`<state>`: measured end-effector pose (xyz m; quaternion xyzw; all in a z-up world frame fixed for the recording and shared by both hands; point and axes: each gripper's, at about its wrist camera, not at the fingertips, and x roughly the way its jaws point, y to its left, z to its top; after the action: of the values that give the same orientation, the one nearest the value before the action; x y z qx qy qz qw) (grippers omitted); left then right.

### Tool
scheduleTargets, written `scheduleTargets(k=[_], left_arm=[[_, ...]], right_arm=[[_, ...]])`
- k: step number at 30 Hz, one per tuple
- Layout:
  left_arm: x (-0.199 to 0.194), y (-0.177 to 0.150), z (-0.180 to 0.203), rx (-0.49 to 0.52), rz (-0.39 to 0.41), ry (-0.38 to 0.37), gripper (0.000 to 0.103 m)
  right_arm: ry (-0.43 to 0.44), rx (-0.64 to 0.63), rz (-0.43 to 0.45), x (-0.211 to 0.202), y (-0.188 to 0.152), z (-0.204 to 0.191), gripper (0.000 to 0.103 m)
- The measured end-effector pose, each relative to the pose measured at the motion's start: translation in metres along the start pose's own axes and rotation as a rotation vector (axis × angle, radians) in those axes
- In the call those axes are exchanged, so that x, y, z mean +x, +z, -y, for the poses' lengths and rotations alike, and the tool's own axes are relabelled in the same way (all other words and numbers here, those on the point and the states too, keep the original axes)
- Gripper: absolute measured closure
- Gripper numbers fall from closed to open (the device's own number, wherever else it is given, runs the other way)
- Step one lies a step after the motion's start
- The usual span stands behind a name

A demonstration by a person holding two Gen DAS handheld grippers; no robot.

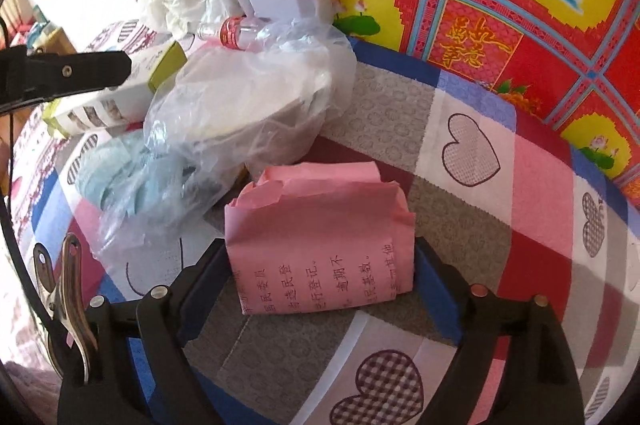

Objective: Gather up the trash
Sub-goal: 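Lower the right tool onto the pink paper and close its fingers, then lift the green battery with the left tool while the right tool lifts the pink paper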

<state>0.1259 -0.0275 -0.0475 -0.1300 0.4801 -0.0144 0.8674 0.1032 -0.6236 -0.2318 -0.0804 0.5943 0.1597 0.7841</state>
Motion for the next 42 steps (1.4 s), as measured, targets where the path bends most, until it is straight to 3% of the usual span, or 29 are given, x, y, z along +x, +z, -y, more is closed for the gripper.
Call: scheduleTargets(k=[3,12,42], left_arm=[[-0.001,-0.002,-0.001,0.005,-0.002,-0.005,0.058],[-0.004,-0.005,0.003,0.029,-0.01,-0.018,0.058],[-0.012,-0.025,0.06,0.209,-0.066,-0.061,0.058]], right_arm=[[-0.027,0.001,-0.003,0.004,-0.002,-0.009,0.018],[0.015,0.091,0.022,-0.006,-0.011,-0.01,0.02],[-0.016,0.332,0.154,-0.093,-0.071,0.018,0.02]])
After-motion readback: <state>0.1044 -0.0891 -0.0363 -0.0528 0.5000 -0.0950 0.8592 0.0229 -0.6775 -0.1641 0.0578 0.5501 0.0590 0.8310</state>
